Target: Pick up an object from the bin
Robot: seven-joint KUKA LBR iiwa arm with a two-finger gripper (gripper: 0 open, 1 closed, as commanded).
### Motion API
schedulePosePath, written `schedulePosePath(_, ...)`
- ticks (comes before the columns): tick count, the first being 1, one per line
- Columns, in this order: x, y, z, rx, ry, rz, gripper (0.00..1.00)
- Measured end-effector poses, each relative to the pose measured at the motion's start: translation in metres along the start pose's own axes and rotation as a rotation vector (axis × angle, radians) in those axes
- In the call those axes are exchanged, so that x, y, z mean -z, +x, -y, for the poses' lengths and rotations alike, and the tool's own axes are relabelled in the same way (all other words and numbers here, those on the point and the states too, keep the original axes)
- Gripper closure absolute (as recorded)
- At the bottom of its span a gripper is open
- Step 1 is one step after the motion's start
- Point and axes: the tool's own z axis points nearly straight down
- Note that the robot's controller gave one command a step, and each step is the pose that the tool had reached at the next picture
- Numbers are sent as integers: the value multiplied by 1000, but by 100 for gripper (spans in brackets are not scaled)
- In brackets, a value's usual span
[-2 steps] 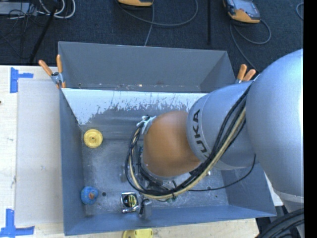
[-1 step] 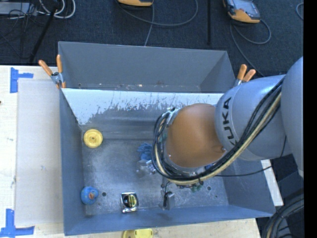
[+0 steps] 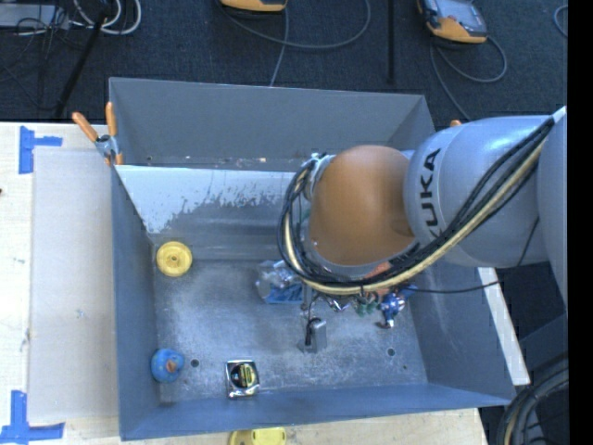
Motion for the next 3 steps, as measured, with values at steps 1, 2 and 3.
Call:
schedulePosePath(1,59,-7,11,136,-9,3,0)
schedulePosePath(2,78,7,42,90,0,12,0)
schedulePosePath(3,57,1,64,-168,-4,6,0)
